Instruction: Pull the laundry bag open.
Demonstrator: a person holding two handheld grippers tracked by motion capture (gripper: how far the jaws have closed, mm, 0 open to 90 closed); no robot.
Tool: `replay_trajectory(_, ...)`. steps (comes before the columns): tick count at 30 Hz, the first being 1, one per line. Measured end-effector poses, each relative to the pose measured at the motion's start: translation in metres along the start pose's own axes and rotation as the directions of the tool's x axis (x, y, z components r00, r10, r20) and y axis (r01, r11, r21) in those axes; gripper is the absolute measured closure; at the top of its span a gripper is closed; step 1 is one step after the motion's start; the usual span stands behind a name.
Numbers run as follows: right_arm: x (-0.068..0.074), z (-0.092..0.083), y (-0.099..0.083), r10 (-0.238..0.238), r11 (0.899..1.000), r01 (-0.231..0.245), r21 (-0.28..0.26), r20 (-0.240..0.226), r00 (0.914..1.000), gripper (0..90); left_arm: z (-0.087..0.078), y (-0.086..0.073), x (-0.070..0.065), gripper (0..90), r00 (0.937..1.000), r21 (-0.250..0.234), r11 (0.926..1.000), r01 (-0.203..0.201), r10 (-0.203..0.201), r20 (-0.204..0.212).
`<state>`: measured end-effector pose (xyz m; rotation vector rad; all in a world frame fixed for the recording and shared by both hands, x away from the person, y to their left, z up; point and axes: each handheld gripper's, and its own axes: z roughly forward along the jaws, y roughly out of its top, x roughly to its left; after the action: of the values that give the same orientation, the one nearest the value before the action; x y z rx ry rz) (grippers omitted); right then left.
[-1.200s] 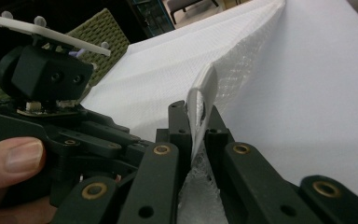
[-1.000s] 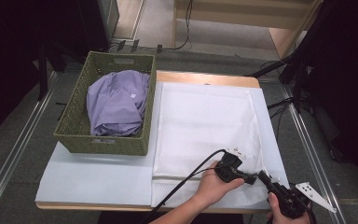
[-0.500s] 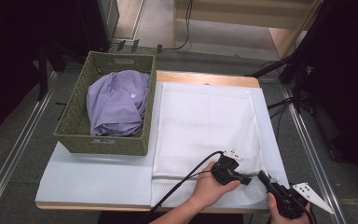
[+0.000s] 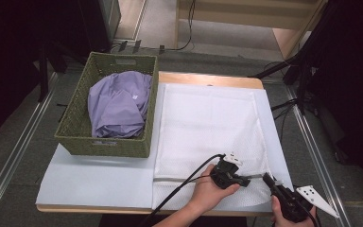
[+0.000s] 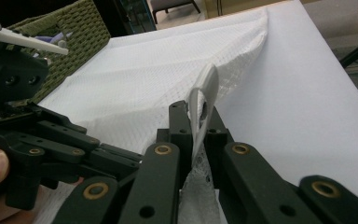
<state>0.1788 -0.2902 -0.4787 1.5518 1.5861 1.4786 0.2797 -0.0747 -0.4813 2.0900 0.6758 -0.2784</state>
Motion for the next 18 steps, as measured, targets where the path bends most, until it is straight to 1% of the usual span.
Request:
replay_trajectory(2,0.001,0.0,0.0,0.0,1.0,0.0,-0.001,0.004,1.0,87.9,-0.002,-0.002,-0.001,87.7,0.9999,-0.001,1.0,-0.008,0.008,-0.009)
replay_trajectory(3,0.001,0.0,0.0,-0.008,1.0,0.008,-0.004,-0.001,1.0,88.0,-0.004,-0.002,-0.001,87.7,0.9999,0.002,1.0,-0.008,0.008,-0.014)
replay_trajectory(4,0.001,0.0,0.0,-0.007,1.0,0.007,-0.004,0.005,1.0,87.9,-0.005,-0.003,-0.002,87.7,0.9996,-0.001,0.9999,-0.015,0.015,-0.024)
replay_trajectory(6,0.001,-0.001,0.001,-0.007,1.0,0.007,-0.007,0.007,0.9999,87.9,-0.009,-0.004,-0.001,87.7,0.9995,0.003,0.9999,-0.017,0.017,-0.027)
replay_trajectory(10,-0.001,-0.001,0.001,-0.008,1.0,0.008,-0.004,0.018,0.9998,87.9,-0.019,-0.01,0.002,87.6,0.9992,-0.002,1.0,-0.005,0.005,-0.04)
replay_trajectory(12,-0.001,-0.001,0.001,-0.013,1.0,0.013,-0.006,0.026,0.9996,87.9,-0.023,-0.013,0.004,87.6,0.9983,0.005,1.0,-0.005,0.006,-0.058)
replay_trajectory(14,-0.001,-0.001,0.001,-0.017,1.0,0.017,-0.007,0.028,0.9995,87.9,-0.027,-0.017,0.007,87.5,0.9981,0.002,1.0,0.008,-0.008,-0.061)
replay_trajectory(17,-0.001,-0.001,0.001,-0.015,1.0,0.015,-0.006,0.038,0.9992,87.9,-0.036,-0.022,0.008,87.5,0.9969,-0.004,1.0,0.0,0.0,-0.079)
replay_trajectory(18,-0.001,-0.002,0.001,-0.013,1.0,0.013,-0.008,0.04,0.9991,87.9,-0.039,-0.023,0.009,87.5,0.9959,-0.004,1.0,0.0,0.0,-0.091)
